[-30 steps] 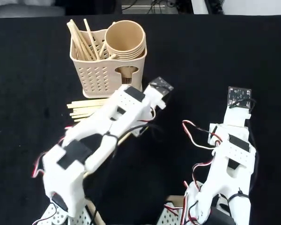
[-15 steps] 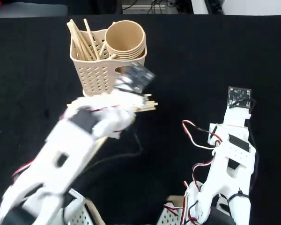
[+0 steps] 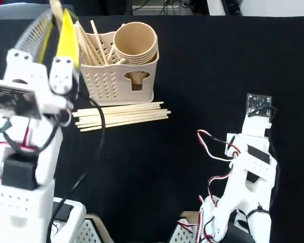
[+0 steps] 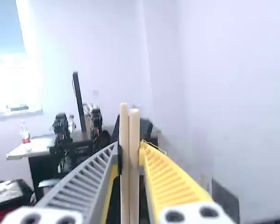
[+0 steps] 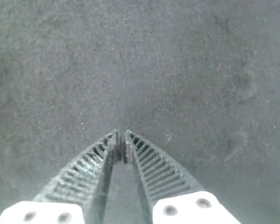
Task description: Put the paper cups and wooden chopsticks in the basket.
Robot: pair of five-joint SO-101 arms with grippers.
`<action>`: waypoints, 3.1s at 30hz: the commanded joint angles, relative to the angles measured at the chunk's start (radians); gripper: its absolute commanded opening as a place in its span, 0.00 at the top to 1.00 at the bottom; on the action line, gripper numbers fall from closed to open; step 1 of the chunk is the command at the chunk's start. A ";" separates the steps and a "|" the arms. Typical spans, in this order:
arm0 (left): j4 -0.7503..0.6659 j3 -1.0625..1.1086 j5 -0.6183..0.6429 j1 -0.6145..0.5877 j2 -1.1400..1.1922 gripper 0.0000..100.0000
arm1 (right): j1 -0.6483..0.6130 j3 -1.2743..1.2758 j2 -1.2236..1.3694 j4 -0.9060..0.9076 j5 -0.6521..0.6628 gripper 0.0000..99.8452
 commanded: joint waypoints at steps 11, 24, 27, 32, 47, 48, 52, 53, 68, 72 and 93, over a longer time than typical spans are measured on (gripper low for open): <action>-0.144 -0.381 0.118 -0.061 0.534 0.97 | -0.015 -0.002 0.008 -0.020 0.006 0.97; -0.137 -0.375 0.264 -0.094 0.661 0.97 | -0.012 -0.002 0.008 -0.020 0.008 0.97; -0.110 -0.311 0.319 -0.094 0.651 0.96 | -0.012 -0.002 0.008 -0.020 0.008 0.97; 0.048 -0.305 0.330 -0.090 0.651 0.83 | -0.012 -0.002 0.008 -0.020 0.008 0.97; 0.671 -0.661 0.227 -0.087 0.651 0.82 | -0.012 -0.001 0.008 -0.032 0.008 0.97; 0.730 -0.691 0.199 -0.081 0.651 0.82 | -0.012 -0.001 0.008 -0.032 0.008 0.97; 0.979 -0.760 0.003 -0.051 0.651 0.83 | -0.011 -0.001 0.008 -0.032 0.008 0.97; 1.040 -0.763 -0.041 -0.030 0.651 0.83 | -0.011 -0.001 0.008 -0.032 0.008 0.97; 1.185 -0.283 -0.236 -0.120 0.545 0.88 | -0.011 -0.001 0.008 -0.034 0.008 0.97; 1.040 0.012 -0.396 -0.179 0.496 0.81 | -0.011 -0.001 0.008 -0.032 0.008 0.97; 0.434 0.289 -0.875 -0.199 0.740 0.77 | -0.011 -0.001 0.008 -0.032 0.008 0.97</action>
